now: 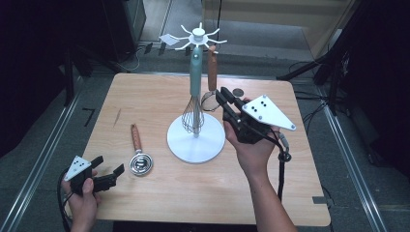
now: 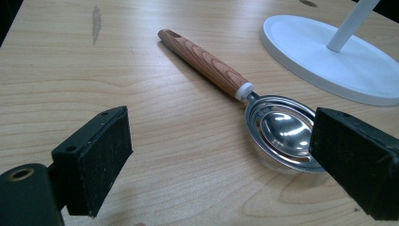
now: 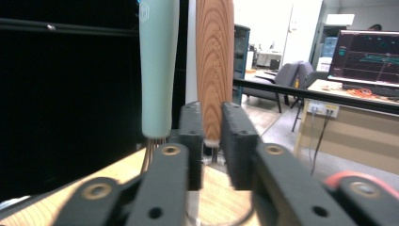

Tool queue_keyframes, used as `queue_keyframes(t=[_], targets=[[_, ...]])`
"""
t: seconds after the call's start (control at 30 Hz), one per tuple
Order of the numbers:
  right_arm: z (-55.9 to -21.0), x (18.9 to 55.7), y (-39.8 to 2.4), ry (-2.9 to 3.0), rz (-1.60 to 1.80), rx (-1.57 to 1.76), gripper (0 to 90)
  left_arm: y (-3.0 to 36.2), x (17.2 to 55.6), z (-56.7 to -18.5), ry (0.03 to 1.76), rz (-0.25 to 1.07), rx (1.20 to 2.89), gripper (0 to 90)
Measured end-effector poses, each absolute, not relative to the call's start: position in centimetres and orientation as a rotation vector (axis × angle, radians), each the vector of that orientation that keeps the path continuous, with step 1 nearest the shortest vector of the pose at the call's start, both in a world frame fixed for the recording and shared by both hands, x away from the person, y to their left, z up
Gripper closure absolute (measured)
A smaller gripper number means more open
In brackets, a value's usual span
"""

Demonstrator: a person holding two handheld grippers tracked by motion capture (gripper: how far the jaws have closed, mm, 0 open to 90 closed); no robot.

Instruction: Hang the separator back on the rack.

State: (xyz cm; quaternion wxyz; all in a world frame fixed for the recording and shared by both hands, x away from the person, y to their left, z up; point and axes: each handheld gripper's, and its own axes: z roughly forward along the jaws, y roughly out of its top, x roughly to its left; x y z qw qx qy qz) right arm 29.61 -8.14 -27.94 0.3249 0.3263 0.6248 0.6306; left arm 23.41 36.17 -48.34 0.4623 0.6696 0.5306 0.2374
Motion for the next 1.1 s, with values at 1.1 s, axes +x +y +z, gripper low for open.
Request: queue_keyframes(t=[1.1], targets=[[-22.8, 33.0, -7.8, 1.495, 1.78, 0.791, 90.0, 36.2, 23.4, -48.3, 1.302, 0.576, 1.648, 6.9]])
